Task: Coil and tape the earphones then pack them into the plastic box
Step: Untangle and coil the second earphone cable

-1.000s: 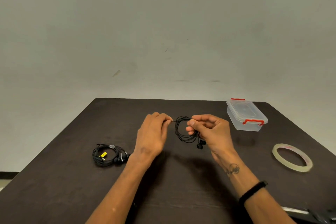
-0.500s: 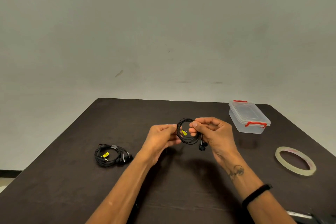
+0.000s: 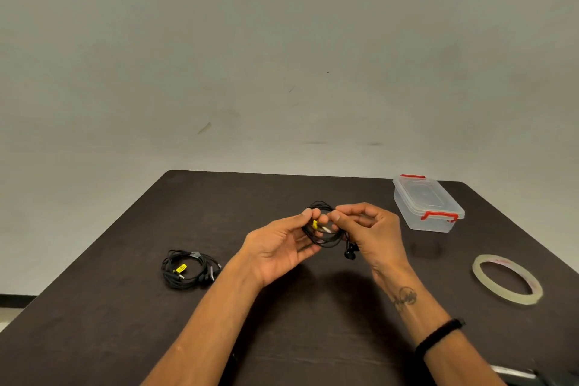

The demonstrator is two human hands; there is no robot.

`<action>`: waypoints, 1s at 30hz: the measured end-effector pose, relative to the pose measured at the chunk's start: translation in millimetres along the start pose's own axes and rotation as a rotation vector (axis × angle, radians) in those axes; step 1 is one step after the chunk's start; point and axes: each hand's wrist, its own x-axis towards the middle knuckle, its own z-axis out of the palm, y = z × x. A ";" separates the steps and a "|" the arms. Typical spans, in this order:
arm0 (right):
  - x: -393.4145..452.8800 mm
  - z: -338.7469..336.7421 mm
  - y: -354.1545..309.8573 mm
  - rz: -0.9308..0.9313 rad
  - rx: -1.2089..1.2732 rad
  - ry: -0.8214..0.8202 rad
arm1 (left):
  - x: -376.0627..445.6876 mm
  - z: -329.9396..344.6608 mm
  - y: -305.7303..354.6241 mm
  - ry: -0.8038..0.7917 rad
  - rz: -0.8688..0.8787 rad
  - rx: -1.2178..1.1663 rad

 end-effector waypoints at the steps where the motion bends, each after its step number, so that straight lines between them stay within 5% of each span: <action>1: -0.2 0.2 -0.3 0.007 -0.003 -0.010 | -0.2 -0.4 0.7 -0.015 -0.018 -0.056; 6: -1.4 1.9 -1.1 0.025 0.004 -0.024 | 0.9 -5.6 2.3 -0.010 0.033 -0.016; 11: -1.0 1.4 0.6 0.047 0.056 -0.016 | 11.1 -8.1 -7.9 0.322 0.530 0.918; 13: -1.2 2.5 0.9 0.047 0.066 -0.007 | 10.8 -6.4 -7.9 0.429 0.657 1.116; 20: 0.3 2.2 -1.8 0.082 0.099 0.008 | 8.1 -17.2 3.1 0.332 0.439 0.602; 24: -0.6 1.8 1.4 0.190 0.042 -0.052 | 8.6 -22.8 7.9 0.402 0.369 0.829; 30: -4.9 4.1 7.0 0.379 -0.114 -0.211 | 1.2 -28.4 14.0 0.459 0.252 0.853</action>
